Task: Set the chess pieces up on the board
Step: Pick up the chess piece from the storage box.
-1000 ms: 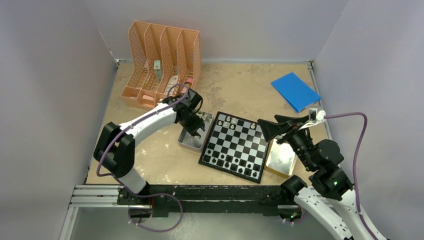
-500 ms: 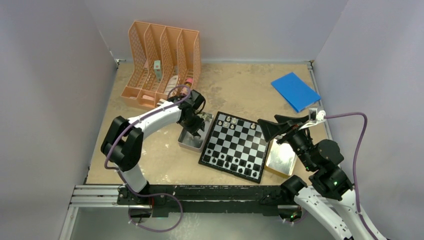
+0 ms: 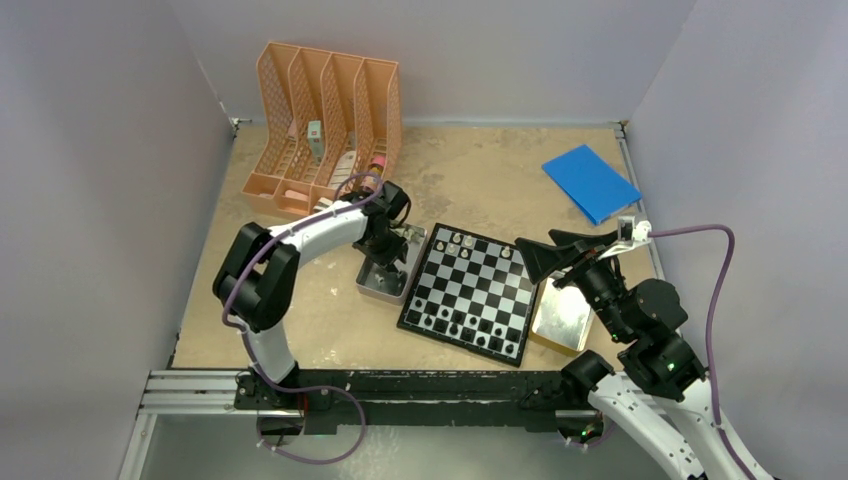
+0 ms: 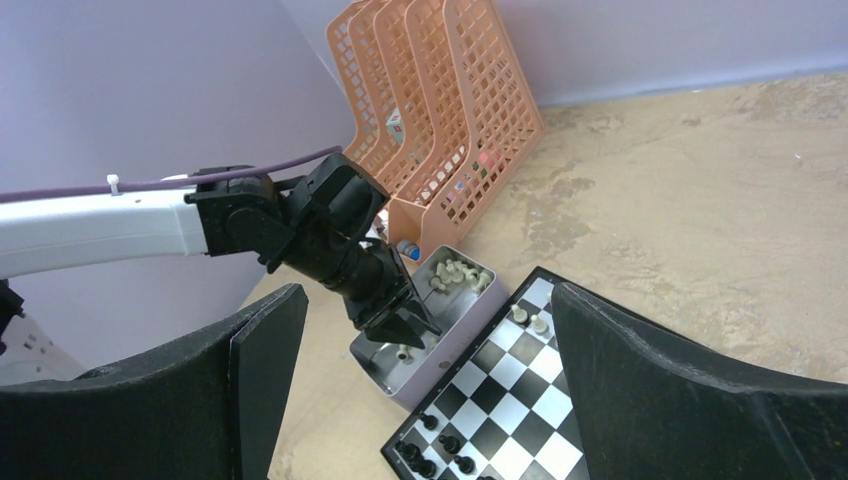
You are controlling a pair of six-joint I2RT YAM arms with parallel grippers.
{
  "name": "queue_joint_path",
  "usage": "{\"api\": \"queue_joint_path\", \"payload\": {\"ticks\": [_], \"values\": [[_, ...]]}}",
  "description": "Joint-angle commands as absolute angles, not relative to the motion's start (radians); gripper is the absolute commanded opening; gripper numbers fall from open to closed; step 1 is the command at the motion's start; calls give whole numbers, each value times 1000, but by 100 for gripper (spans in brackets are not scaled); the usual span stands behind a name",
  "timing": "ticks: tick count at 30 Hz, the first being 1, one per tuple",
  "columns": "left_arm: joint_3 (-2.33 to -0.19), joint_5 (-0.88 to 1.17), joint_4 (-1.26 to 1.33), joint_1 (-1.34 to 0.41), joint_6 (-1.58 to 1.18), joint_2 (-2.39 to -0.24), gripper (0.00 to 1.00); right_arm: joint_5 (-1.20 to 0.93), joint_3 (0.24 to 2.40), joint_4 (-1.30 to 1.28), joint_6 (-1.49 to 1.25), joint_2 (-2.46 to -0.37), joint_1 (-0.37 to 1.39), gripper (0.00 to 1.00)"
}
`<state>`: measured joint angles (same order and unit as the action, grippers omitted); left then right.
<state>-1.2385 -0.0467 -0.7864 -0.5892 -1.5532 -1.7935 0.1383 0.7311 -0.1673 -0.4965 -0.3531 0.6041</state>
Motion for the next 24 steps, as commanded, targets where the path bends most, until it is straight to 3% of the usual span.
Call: {"api": "queue_joint_path", "payload": {"ticks": [1,14,24], "values": [[-1270,-50,-780,-582,-1565,-1811,29,137,756,-120,-487,-351,609,95],[-1260,-21,-785,-579,-1586,-1872,30,140,758,-123,-488,-351,610,95],[-1259,-23,-771,-580,-1568,-1870,19,138,753,-117,-489,-357,609,95]]}}
